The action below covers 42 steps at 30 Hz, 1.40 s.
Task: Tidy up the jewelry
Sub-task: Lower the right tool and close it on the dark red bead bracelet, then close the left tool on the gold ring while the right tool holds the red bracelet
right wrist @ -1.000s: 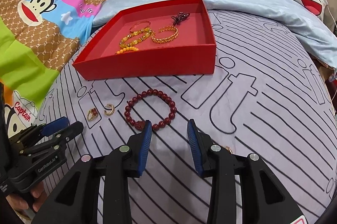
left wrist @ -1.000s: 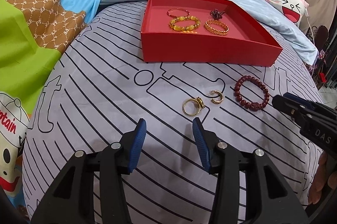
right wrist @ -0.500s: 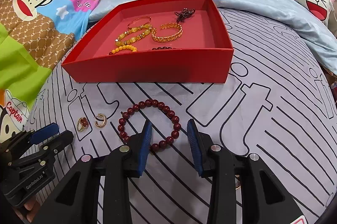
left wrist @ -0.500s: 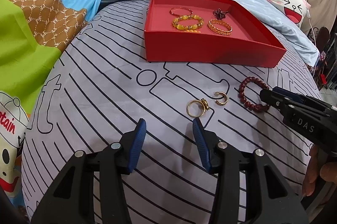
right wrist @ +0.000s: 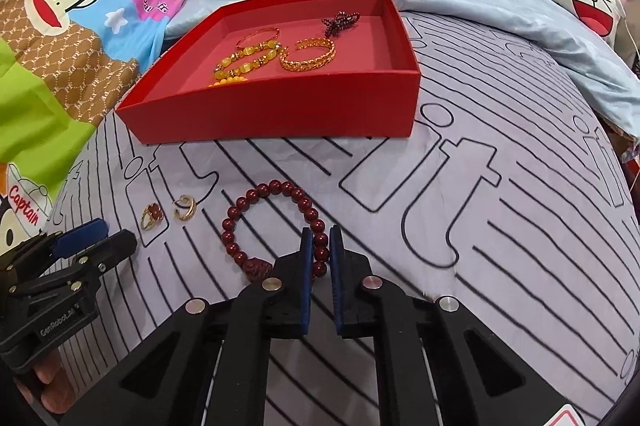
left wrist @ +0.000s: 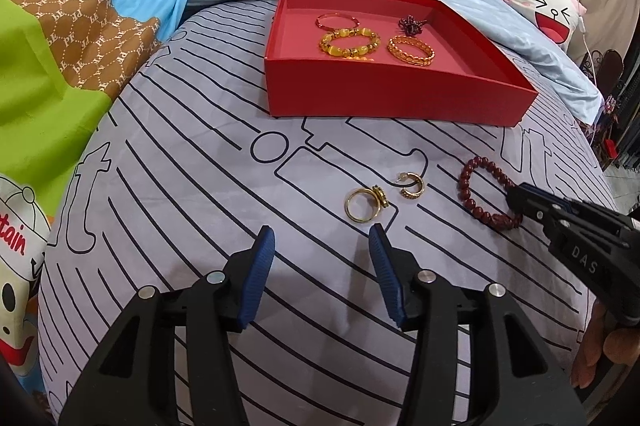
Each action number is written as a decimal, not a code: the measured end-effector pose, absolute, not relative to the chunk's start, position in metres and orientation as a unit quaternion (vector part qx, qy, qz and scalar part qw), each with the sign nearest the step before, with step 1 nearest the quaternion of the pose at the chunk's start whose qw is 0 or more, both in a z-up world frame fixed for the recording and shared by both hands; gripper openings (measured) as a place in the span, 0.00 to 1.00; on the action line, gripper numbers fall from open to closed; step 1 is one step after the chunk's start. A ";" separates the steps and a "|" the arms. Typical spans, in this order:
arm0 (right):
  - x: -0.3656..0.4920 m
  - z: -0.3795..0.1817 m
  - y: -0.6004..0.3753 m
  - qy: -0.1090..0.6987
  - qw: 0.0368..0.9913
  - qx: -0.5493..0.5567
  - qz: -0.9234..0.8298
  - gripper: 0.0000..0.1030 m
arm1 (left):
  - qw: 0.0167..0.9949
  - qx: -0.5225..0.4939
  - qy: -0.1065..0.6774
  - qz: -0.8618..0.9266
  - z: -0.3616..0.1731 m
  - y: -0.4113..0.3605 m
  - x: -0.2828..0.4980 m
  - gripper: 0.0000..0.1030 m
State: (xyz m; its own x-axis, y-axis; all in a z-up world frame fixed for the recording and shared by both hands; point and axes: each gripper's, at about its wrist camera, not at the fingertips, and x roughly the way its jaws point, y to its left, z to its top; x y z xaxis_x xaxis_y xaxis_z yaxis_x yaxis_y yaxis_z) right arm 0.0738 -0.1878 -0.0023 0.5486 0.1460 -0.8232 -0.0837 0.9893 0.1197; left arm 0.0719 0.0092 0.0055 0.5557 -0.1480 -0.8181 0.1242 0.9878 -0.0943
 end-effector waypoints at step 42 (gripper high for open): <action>0.032 0.025 -0.200 0.457 0.883 0.076 0.080 0.08 | 0.885 0.002 0.442 -0.148 0.015 -0.015 0.071 0.22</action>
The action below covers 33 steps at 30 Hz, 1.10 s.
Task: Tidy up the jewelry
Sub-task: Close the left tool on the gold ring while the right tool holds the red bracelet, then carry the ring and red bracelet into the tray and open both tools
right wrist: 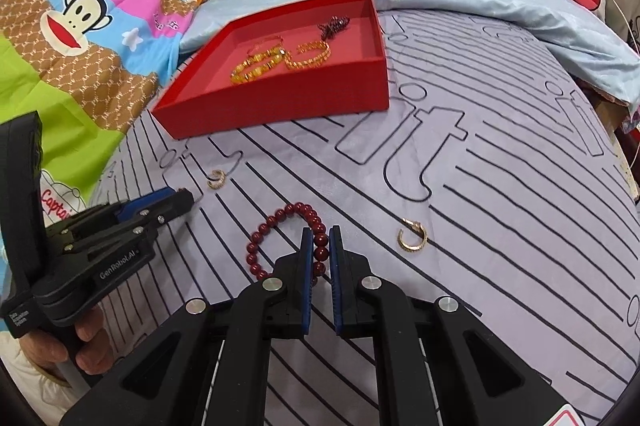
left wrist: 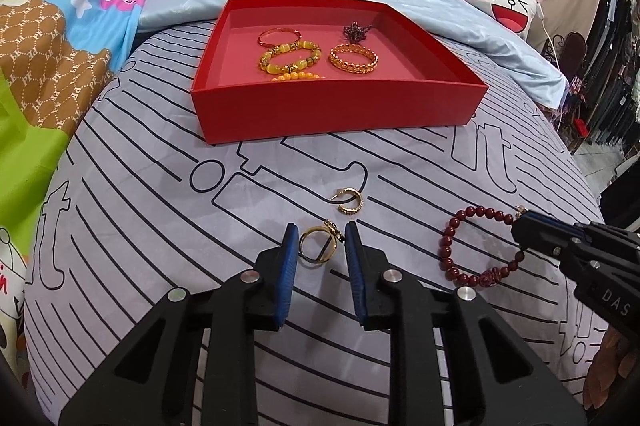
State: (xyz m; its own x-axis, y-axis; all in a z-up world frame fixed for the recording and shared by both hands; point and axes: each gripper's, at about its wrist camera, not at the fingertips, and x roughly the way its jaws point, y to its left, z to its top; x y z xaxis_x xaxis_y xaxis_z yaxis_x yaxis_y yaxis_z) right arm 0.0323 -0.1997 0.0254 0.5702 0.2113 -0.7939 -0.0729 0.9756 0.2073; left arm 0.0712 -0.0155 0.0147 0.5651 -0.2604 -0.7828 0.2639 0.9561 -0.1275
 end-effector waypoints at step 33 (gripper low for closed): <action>0.208 0.113 -0.184 0.379 0.918 0.056 0.098 0.08 | 0.908 0.008 0.391 -0.152 0.098 -0.025 0.217 0.22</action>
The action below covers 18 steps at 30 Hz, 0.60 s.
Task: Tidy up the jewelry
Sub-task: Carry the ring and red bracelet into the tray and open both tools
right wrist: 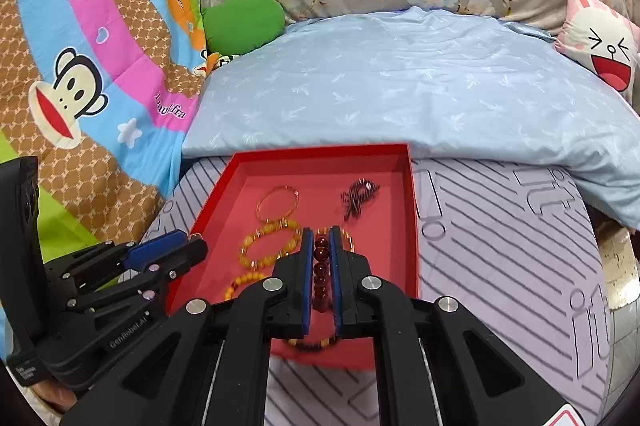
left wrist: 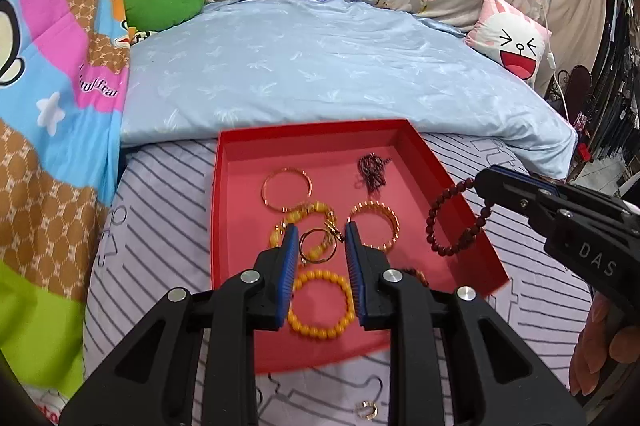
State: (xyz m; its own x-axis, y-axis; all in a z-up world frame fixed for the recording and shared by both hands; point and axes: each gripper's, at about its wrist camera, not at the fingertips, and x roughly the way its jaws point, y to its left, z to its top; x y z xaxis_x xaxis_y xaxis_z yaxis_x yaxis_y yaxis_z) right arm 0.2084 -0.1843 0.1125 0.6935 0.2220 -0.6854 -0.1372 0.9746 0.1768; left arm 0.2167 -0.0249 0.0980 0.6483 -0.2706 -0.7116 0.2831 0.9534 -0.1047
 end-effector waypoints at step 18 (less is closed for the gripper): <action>0.283 0.050 -0.194 0.436 0.895 0.071 0.068 0.08 | 0.881 0.007 0.441 -0.170 0.060 -0.071 0.311 0.22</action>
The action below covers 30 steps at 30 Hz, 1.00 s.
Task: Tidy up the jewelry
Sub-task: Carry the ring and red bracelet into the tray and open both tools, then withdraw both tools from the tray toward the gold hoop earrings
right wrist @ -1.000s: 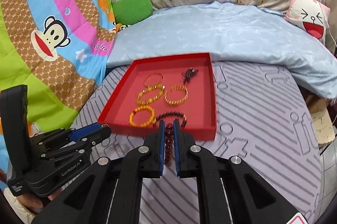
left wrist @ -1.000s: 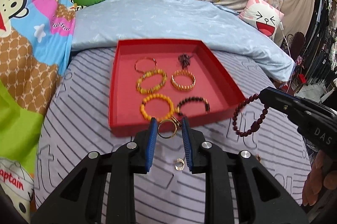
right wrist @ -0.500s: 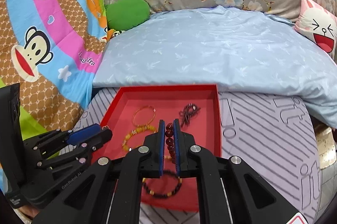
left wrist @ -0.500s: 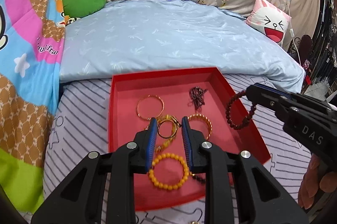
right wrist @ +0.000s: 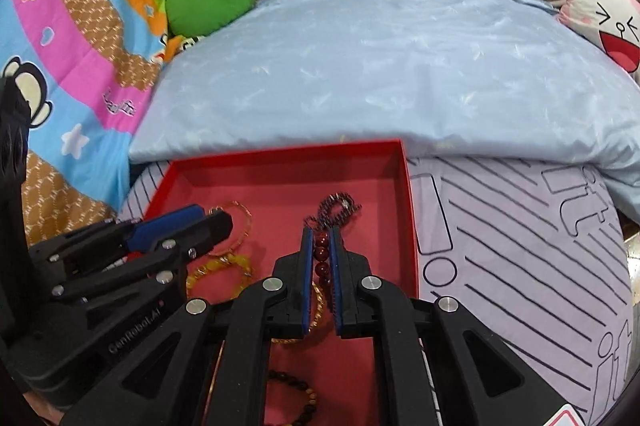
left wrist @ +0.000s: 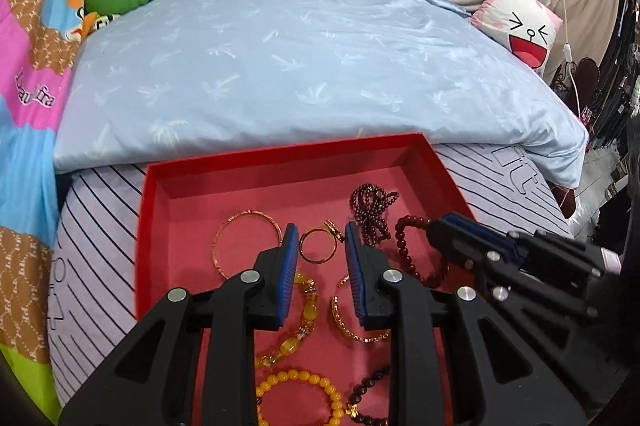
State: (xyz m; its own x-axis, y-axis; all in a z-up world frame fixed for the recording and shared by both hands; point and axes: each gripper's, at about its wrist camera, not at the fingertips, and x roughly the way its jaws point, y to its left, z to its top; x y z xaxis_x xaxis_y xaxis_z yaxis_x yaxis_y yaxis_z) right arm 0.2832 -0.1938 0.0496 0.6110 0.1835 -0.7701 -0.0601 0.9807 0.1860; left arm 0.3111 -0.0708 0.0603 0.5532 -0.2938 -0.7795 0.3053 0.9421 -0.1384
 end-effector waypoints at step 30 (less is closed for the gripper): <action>0.224 0.062 -0.207 0.414 0.905 0.077 0.058 0.26 | 0.901 0.000 0.413 -0.132 0.079 -0.039 0.271 0.41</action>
State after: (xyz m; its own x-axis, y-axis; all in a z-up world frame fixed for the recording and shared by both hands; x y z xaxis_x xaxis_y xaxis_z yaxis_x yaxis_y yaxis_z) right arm 0.2237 -0.2072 0.0618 0.6504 0.1689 -0.7405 -0.0410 0.9814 0.1877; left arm 0.2712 -0.0387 0.0790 0.6241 -0.2380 -0.7442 0.2378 0.9651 -0.1092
